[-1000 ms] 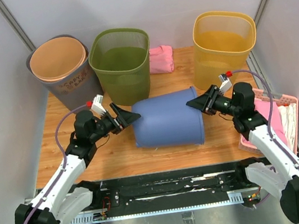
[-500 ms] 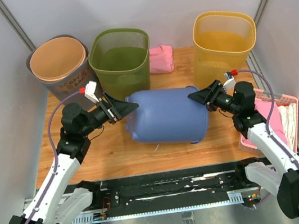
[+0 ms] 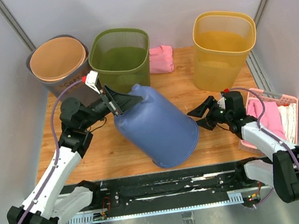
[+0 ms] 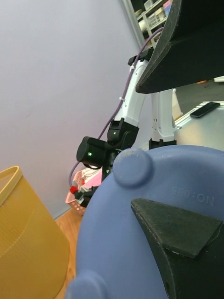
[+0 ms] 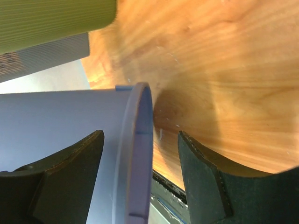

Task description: Turn the large container upside down

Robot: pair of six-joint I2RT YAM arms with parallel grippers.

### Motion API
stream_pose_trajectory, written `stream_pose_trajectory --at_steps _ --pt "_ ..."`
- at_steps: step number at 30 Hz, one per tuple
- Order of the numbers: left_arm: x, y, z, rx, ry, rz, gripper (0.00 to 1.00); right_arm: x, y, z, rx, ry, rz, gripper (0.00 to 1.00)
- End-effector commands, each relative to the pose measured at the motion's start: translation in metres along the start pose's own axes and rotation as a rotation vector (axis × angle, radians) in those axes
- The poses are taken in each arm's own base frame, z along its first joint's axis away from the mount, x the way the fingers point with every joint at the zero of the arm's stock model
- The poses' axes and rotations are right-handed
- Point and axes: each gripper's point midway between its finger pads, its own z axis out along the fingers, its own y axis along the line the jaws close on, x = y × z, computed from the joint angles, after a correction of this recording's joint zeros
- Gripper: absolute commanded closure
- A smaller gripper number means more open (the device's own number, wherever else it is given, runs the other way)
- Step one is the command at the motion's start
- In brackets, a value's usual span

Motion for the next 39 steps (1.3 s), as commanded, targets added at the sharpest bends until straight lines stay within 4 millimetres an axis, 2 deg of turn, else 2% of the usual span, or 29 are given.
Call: stream_pose_trajectory --at_steps 1,10,17,23,26,29,33,36,39 --pt "0.009 -0.009 0.008 0.051 0.028 0.006 0.01 0.007 -0.013 0.000 0.051 0.026 -0.004 0.34" --pt "0.012 -0.002 0.012 0.041 0.040 0.013 0.01 0.006 -0.016 -0.019 0.137 0.014 -0.141 0.33" --pt "0.017 0.000 0.011 0.041 0.056 0.009 0.01 0.002 0.000 -0.041 0.147 -0.011 -0.291 0.33" --pt "0.007 0.005 0.009 -0.069 0.056 0.096 0.01 -0.010 0.034 -0.073 0.139 -0.046 -0.549 0.33" --pt "-0.007 0.006 0.004 -0.155 0.042 0.208 0.01 -0.013 0.067 -0.100 0.096 -0.074 -0.716 0.27" --pt "-0.013 0.003 -0.002 -0.196 0.056 0.277 0.01 -0.001 0.100 -0.123 -0.011 -0.055 -0.876 0.24" --pt "-0.009 -0.002 -0.015 -0.221 0.115 0.378 0.01 0.036 0.138 -0.149 -0.216 0.046 -1.025 0.22" --pt "0.017 -0.009 -0.030 -0.152 0.238 0.437 0.01 0.061 0.154 -0.164 -0.356 0.119 -1.063 0.22" --pt "0.044 -0.012 -0.046 -0.084 0.349 0.458 0.01 0.076 0.161 -0.170 -0.464 0.152 -1.067 0.22"
